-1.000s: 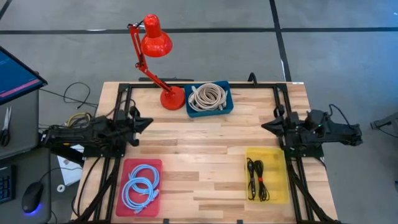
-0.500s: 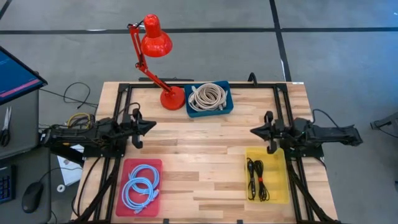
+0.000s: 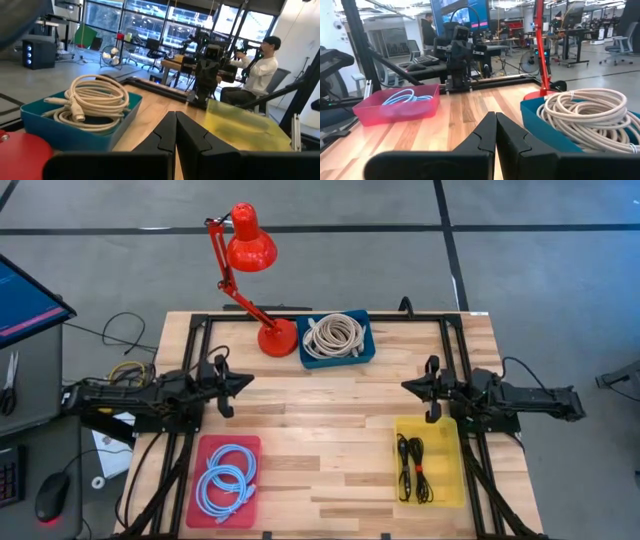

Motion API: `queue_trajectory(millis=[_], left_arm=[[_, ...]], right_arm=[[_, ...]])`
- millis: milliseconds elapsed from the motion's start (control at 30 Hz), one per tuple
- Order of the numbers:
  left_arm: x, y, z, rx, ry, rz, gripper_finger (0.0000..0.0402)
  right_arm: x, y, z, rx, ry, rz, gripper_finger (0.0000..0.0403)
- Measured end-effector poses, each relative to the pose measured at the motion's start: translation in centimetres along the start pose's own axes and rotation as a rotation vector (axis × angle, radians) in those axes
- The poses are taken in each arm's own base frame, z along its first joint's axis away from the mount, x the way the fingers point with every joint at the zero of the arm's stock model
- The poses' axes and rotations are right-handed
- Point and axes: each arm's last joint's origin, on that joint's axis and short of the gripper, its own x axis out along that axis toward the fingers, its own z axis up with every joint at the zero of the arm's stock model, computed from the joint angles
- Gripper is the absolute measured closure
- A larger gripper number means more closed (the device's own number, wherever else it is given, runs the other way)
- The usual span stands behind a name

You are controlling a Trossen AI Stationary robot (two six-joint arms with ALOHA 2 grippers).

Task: Sort HDMI cables
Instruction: Return to Home Position

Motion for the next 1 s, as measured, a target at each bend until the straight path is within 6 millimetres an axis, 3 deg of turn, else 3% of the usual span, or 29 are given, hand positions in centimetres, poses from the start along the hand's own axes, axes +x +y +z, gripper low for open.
queue_trajectory(millis=[1000], left_arm=[[0.54,0.0,-0.86,0.023,0.084,0.013,0.0395]], right_arm=[[0.02,0.02,-0.07,0.0,0.005,0.002,0.0403]])
